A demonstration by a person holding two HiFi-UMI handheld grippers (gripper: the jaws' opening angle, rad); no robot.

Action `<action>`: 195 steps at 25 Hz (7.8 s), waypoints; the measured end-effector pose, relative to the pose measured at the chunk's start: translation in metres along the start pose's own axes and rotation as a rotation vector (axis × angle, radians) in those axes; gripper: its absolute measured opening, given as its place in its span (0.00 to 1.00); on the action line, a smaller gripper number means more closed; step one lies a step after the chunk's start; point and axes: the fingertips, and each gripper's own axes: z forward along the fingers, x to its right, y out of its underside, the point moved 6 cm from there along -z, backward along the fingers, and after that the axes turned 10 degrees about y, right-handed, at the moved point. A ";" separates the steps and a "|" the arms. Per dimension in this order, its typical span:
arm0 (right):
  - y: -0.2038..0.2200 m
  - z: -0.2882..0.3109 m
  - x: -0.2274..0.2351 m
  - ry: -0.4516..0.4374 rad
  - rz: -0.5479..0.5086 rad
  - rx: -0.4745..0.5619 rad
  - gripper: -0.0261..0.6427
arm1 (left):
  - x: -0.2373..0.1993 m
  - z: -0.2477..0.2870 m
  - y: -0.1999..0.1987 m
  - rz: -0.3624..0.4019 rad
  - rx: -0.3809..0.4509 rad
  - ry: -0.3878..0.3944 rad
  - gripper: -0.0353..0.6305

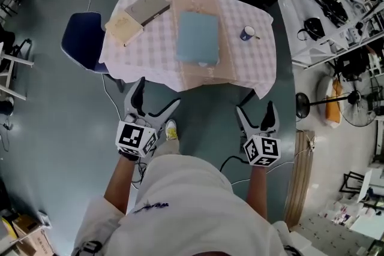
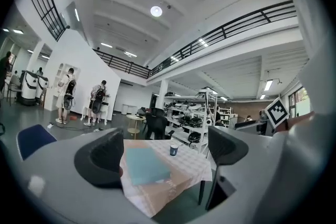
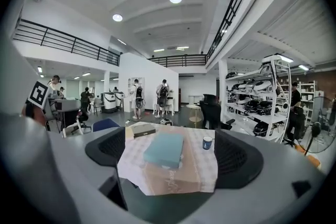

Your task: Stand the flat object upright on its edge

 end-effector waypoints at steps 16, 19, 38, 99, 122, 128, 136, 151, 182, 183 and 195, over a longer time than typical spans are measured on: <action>-0.026 0.114 -0.032 0.017 0.074 -0.079 0.72 | -0.105 0.089 0.017 0.082 -0.108 0.108 0.78; -0.024 0.127 -0.034 0.013 0.060 -0.098 0.71 | -0.118 0.098 0.022 0.034 -0.102 0.092 0.77; -0.047 0.332 0.009 -0.145 0.134 -0.146 0.58 | -0.210 0.237 0.034 -0.008 -0.215 -0.073 0.74; 0.163 0.654 -0.003 -0.156 0.205 -0.711 0.40 | -0.371 0.478 0.284 -0.490 -0.769 0.012 0.52; 0.050 0.598 0.004 -0.059 0.171 -0.421 0.36 | -0.341 0.472 0.166 -0.230 -0.566 0.001 0.51; -0.002 0.591 0.006 -0.050 0.143 -0.292 0.33 | -0.342 0.477 0.119 -0.154 -0.480 -0.002 0.50; -0.051 0.583 0.014 -0.037 0.152 -0.166 0.31 | -0.346 0.487 0.055 -0.090 -0.329 -0.019 0.45; -0.066 0.565 0.018 -0.035 0.131 -0.110 0.30 | -0.332 0.477 0.032 -0.045 -0.294 0.002 0.44; -0.071 0.583 0.019 -0.067 0.090 -0.065 0.29 | -0.340 0.480 0.033 -0.037 -0.223 0.027 0.45; -0.072 0.584 0.019 -0.069 0.088 -0.066 0.29 | -0.341 0.481 0.034 -0.037 -0.228 0.027 0.45; -0.065 0.601 0.024 -0.073 0.090 -0.089 0.29 | -0.350 0.495 0.041 -0.036 -0.260 0.026 0.45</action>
